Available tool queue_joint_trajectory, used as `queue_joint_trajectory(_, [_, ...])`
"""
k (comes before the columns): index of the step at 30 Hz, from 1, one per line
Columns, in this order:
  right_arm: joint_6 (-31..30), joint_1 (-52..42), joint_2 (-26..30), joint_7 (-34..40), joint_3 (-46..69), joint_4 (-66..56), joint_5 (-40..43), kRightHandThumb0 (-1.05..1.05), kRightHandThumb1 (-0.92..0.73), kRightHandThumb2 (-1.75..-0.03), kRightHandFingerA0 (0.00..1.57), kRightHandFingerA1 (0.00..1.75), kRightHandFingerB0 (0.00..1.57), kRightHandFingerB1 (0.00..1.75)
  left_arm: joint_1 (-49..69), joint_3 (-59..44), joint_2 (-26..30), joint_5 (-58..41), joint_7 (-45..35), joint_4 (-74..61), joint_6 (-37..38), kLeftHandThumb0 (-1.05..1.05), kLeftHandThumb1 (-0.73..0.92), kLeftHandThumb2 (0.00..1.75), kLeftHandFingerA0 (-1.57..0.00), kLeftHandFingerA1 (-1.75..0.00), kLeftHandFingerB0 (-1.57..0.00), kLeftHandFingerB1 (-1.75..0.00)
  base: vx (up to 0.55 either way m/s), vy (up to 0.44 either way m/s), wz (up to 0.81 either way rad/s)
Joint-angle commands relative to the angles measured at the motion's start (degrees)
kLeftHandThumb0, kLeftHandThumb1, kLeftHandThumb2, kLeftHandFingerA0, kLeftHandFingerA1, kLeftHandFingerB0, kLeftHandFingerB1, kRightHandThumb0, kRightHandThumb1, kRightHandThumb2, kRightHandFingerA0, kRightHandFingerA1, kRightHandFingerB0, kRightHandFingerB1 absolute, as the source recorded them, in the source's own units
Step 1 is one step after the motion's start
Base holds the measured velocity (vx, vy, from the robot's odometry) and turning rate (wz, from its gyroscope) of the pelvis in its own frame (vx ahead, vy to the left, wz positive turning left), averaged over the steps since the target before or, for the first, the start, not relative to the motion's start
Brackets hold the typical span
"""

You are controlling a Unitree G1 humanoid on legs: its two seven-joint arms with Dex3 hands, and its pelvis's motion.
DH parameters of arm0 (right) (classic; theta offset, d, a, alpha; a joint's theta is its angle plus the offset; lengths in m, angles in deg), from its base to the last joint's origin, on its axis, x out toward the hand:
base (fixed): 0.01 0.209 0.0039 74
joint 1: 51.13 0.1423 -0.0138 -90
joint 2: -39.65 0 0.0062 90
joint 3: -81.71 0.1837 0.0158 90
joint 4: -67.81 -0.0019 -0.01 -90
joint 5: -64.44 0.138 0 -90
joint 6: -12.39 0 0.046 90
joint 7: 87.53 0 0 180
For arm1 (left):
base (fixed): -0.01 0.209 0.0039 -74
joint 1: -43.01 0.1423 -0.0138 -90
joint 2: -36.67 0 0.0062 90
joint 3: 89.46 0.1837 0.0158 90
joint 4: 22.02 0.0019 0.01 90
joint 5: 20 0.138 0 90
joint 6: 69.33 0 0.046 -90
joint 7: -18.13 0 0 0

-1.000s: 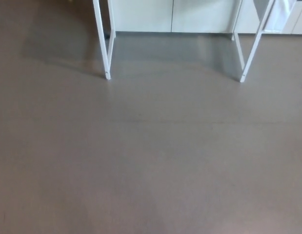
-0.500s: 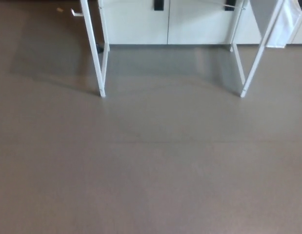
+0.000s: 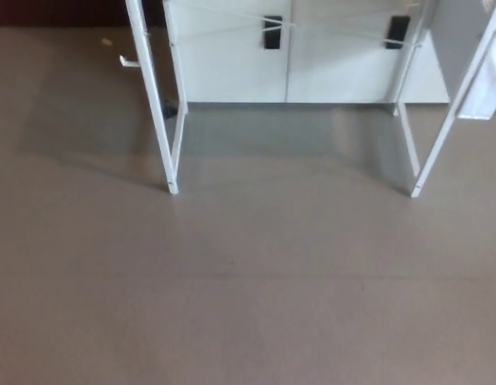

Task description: The robot walk towards a table in front and uses its left hand to pickup a tennis ball on the left side and put it in a container on the right hand side

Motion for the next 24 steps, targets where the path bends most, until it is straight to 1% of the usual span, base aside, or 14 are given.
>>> queue_joint_trajectory(1, [0.22, -0.19, 0.47, 0.67, 0.06, 0.16, -0.08, -0.14, -0.41, -0.87, 0.56, 0.72, 0.24, 0.54, 0.76, 0.23, 1.13, 0.43, -0.18, 0.02, 2.25, -0.23, 0.49, 0.56, -0.63, -0.62, -0.47, -0.41, 0.17, -0.088, -0.07])
queue_joint_trajectory(7, [0.04, -0.07, 0.53, 0.78, -0.21, 0.31, -0.22, -0.17, -0.41, -0.87, 0.54, 0.71, 0.23, 0.53, -0.08, 0.23, 1.40, 0.08, -0.29, 1.55, 1.90, -0.22, 0.50, 0.56, -0.64, -0.63, -0.48, -0.41, 0.22, 0.024, -0.09])
queue_joint_trajectory(11, [0.01, 0.08, 0.56, 1.05, -0.34, 0.23, -0.34, -0.15, -0.41, -0.87, 0.56, 0.72, 0.24, 0.54, 0.03, 0.46, 1.20, 0.26, 0.03, 1.00, 2.09, -0.22, 0.49, 0.57, -0.63, -0.64, -0.47, -0.42, 0.25, 0.151, -0.17])
queue_joint_trajectory(12, [0.12, 0.15, 0.56, 0.96, -0.28, 0.30, -0.24, -0.15, -0.41, -0.87, 0.56, 0.72, 0.24, 0.54, -0.07, 0.58, 1.24, 0.44, 0.21, 0.95, 1.99, -0.22, 0.49, 0.57, -0.63, -0.64, -0.47, -0.42, 0.36, 0.286, 0.80])
queue_joint_trajectory(13, [0.24, 0.17, 0.59, 1.09, -0.33, 0.40, -0.31, -0.16, -0.41, -0.87, 0.58, 0.74, 0.25, 0.54, -0.21, 0.69, 1.20, 0.67, 0.70, 0.99, 1.76, -0.21, 0.49, 0.57, -0.64, -0.65, -0.47, -0.42, 0.32, 0.225, -0.58])
queue_joint_trajectory(20, [0.15, -0.04, 0.62, 1.35, -0.71, 0.39, -0.54, -0.17, -0.41, -0.87, 0.55, 0.71, 0.24, 0.54, -0.72, 1.18, 1.84, 0.75, 0.28, 2.90, 2.63, -0.24, 0.50, 0.57, -0.63, -0.64, -0.46, -0.42, 0.24, 0.146, 0.04])
queue_joint_trajectory(22, [0.27, 0.13, 0.57, 1.28, -0.67, 0.52, -0.47, -0.16, -0.41, -0.87, 0.56, 0.72, 0.25, 0.54, -0.33, 1.34, 1.78, 0.74, 0.48, 1.97, 2.60, -0.24, 0.51, 0.56, -0.62, -0.63, -0.45, -0.41, 0.24, 0.029, 0.08])
queue_joint_trajectory(23, [0.23, 0.23, 0.50, 1.19, -0.54, 0.62, -0.31, -0.16, -0.40, -0.87, 0.60, 0.75, 0.25, 0.55, 0.01, 1.41, 1.65, 0.78, 0.87, 1.06, 2.14, -0.22, 0.50, 0.57, -0.64, -0.64, -0.48, -0.41, 0.22, -0.035, 0.06])
queue_joint_trajectory(24, [0.22, 0.31, 0.48, 1.11, -0.47, 0.65, -0.21, -0.15, -0.41, -0.87, 0.61, 0.75, 0.25, 0.55, -0.01, 1.47, 1.62, 0.83, 1.13, 0.80, 1.92, -0.22, 0.50, 0.56, -0.64, -0.64, -0.48, -0.42, 0.20, -0.073, 0.02])
